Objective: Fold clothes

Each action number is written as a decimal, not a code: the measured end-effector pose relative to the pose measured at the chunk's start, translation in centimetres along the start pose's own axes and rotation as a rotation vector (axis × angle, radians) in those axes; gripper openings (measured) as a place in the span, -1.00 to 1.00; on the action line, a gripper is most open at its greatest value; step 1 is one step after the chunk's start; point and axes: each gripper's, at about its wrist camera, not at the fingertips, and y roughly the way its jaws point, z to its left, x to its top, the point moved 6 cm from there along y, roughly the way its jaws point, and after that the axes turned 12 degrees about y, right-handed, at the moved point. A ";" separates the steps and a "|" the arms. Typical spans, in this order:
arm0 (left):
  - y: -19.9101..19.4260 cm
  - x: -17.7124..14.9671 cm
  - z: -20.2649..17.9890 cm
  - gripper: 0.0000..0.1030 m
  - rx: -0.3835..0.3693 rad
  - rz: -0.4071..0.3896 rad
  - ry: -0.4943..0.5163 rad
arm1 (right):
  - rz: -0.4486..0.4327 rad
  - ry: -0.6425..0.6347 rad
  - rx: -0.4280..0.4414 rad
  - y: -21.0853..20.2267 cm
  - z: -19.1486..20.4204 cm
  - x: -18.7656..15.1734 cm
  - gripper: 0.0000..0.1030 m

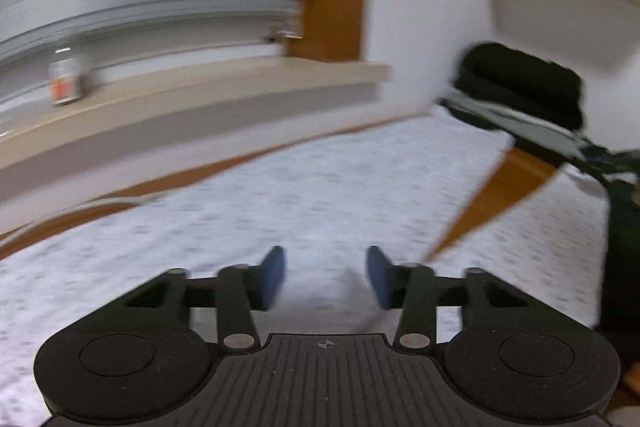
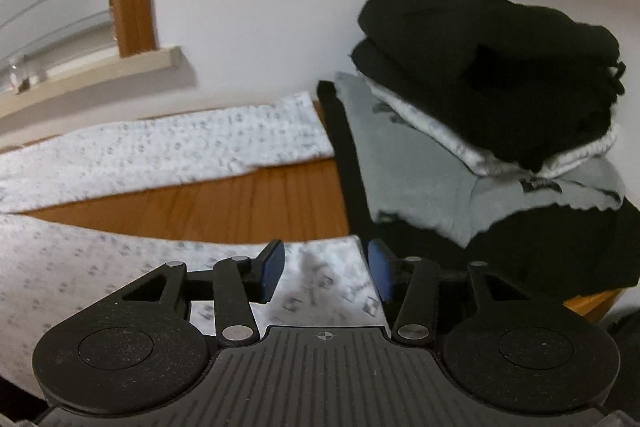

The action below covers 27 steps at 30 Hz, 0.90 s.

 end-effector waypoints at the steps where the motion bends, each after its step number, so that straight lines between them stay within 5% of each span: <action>1: 0.2 0.2 -1.1 -0.38 -0.024 0.001 0.024 | 0.000 0.005 0.008 0.1 0.0 -0.2 -0.08; 7: 1.8 -0.2 -5.2 -0.36 -0.104 0.051 0.117 | 0.004 -0.009 0.027 -0.1 0.0 -1.5 -0.08; 17: 4.4 -1.1 -5.1 0.13 -0.132 0.103 0.161 | -0.037 0.003 0.003 0.2 -1.1 -2.2 -0.07; 20: 4.6 -1.0 -4.9 0.13 -0.149 0.096 0.158 | -0.063 -0.019 0.008 0.0 -0.8 -2.6 -0.39; 22: 4.6 -1.0 -4.8 -0.07 -0.149 0.094 0.157 | -0.062 0.003 0.030 -0.1 -1.0 -2.7 -0.78; 27: 4.1 -1.2 -5.4 -0.63 -0.155 0.070 0.186 | -0.125 -0.047 0.028 -1.3 -0.3 -3.3 -0.84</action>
